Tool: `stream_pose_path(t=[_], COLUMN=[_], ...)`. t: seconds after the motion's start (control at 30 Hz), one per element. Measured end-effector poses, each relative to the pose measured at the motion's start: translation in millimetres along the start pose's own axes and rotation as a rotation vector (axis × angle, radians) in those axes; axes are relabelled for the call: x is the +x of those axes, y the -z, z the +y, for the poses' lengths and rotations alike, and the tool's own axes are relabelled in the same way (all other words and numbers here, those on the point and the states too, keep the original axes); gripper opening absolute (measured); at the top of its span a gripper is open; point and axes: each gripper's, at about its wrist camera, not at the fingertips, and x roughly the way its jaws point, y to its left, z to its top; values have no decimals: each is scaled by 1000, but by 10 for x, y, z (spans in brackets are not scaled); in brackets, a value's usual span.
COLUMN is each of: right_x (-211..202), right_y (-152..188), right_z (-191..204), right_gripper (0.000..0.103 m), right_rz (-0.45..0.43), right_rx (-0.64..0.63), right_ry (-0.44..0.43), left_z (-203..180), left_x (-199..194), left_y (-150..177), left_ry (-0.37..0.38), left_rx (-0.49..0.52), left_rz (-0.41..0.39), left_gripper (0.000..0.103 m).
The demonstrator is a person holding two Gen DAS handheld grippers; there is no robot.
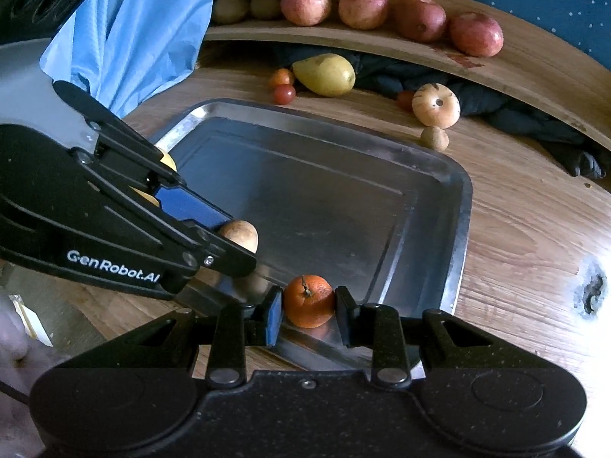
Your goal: Organize fruits
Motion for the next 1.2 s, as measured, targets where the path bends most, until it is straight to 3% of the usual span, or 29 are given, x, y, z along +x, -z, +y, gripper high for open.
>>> stream_pose_path(t=[0.63,0.87,1.13,1.2], right_x=[0,-77,-226,-263], right_y=[15,41,88,95], right_z=[-5,-26,-15,8], right_gripper=[35,43,61,66], right_rz=[4,-8,-34,-36], right_rx=[4,18,37,36], right_ry=[6,20,29,28], left_z=[-28,-46,-73,-61], left_x=[23,-55,-350,-434], left_y=[15,37,55,77], left_ry=[-7,-5,-6,-8], left_rx=[-2,-12,5,12], left_rz=[9,-12,-88,-105], left_gripper=[33,43,63,72])
